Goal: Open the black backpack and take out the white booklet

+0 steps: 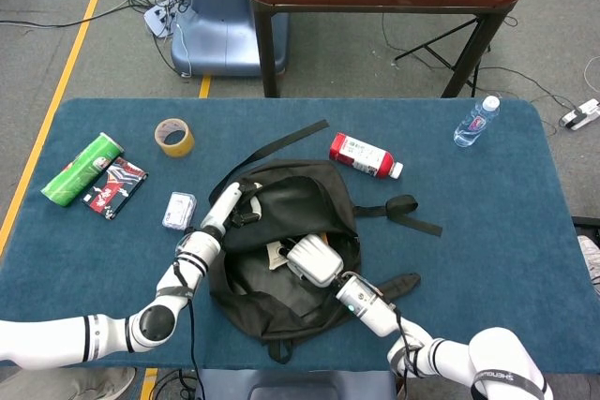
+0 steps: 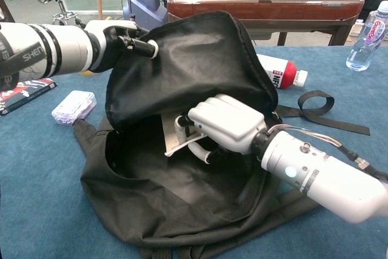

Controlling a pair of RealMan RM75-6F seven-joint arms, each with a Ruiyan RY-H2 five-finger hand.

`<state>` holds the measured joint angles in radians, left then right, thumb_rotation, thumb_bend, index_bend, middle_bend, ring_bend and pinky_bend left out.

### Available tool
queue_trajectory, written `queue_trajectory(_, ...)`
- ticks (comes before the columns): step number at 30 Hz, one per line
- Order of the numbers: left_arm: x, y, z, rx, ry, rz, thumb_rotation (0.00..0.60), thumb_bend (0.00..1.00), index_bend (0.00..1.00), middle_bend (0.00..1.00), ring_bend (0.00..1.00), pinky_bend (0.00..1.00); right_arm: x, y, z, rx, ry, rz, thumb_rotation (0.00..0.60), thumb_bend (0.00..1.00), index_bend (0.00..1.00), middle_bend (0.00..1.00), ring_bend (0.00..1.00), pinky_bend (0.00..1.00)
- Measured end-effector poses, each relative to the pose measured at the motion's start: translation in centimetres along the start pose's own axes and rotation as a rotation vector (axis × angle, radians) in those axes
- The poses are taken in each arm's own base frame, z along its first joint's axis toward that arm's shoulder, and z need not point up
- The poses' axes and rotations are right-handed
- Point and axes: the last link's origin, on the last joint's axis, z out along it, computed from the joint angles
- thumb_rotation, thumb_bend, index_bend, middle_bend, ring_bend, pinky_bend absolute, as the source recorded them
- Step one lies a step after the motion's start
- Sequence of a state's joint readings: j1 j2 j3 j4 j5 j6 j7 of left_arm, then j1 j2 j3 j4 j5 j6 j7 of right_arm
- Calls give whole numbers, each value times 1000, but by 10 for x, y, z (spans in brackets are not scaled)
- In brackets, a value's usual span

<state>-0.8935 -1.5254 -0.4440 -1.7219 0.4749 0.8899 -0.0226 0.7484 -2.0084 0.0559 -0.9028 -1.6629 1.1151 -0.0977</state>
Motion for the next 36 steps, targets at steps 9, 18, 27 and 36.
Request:
queue_trajectory(9, 6, 0, 1, 1, 19, 7, 600, 833, 635, 536, 487, 552, 9, 4, -5, 19, 66, -10, 600, 580, 684, 557, 435, 430)
queue_trajectory(18, 14, -4, -1, 9, 29, 28, 600, 833, 632, 532, 482, 535, 38, 14, -29, 70, 142, 22, 600, 580, 737, 602, 506, 510)
queue_trajectory(27, 15, -6, -3, 7, 33, 80, 600, 833, 629, 523, 472, 521, 102, 21, -68, 100, 237, 117, 600, 580, 768, 628, 555, 553)
queue_trajectory(36, 20, -7, 11, 43, 86, 160, 600, 833, 628, 515, 465, 515, 186, 41, -109, 53, 359, 194, 600, 581, 778, 637, 574, 576)
